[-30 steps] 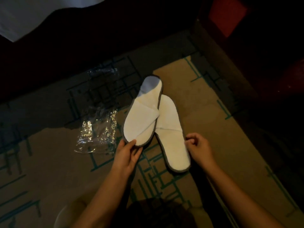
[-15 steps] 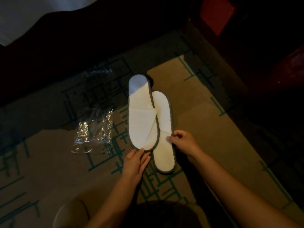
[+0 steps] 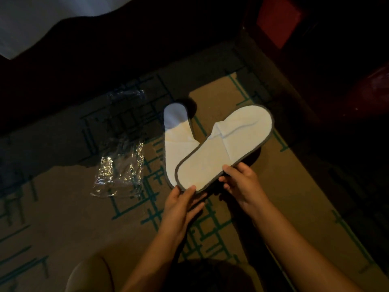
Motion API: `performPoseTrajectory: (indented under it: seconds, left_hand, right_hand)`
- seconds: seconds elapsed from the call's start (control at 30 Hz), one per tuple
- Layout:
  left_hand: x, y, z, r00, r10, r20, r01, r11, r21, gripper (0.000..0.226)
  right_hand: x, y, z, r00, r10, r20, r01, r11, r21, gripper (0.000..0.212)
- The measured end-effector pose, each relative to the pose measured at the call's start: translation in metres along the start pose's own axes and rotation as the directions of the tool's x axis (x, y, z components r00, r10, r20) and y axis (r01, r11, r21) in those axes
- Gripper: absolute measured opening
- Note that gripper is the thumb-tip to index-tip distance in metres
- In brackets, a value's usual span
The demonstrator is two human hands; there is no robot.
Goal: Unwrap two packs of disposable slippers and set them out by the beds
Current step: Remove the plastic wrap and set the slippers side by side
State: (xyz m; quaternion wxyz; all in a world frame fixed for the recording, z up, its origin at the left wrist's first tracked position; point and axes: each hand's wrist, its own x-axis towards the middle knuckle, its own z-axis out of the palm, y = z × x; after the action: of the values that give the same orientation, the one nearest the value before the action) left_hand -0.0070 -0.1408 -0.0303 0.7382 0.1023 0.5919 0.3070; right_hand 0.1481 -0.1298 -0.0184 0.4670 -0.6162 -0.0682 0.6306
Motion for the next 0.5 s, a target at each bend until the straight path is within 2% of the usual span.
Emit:
performPoseTrajectory:
  seconds: [0.1,0.2,0.27,0.33,0.4,0.5]
  left_hand:
    - [0.009,0.013,0.006,0.999,0.046,-0.013,-0.045,0.999,0.009,0.009]
    - [0.023,0.039,-0.011,1.000,0.010,0.023,-0.015,0.973,0.232,0.008]
    - [0.029,0.060,-0.025,0.993,-0.049,0.108,0.000,0.911,0.413,0.014]
    - [0.035,0.078,-0.032,0.988,-0.055,0.147,-0.037,0.831,0.555,0.019]
    - [0.044,0.089,-0.032,0.991,0.068,0.118,-0.124,0.810,0.573,0.011]
    - [0.052,0.097,-0.021,0.957,0.285,0.054,-0.279,0.851,0.445,0.016]
  right_hand:
    - [0.003,-0.006,-0.006,0.999,-0.022,-0.024,0.022,1.000,-0.002,0.011]
    - [0.011,-0.035,-0.036,0.979,-0.117,-0.165,0.138,0.983,0.117,0.007]
    - [0.015,-0.054,-0.061,0.944,-0.225,-0.243,0.218,0.974,-0.053,0.030]
    - [0.016,-0.062,-0.075,0.929,-0.296,-0.221,0.221,0.925,-0.309,0.034]
    - [0.014,-0.063,-0.078,0.956,-0.254,-0.148,0.149,0.852,-0.502,0.026]
    - [0.013,-0.054,-0.077,0.994,-0.087,-0.068,0.039,0.853,-0.521,0.019]
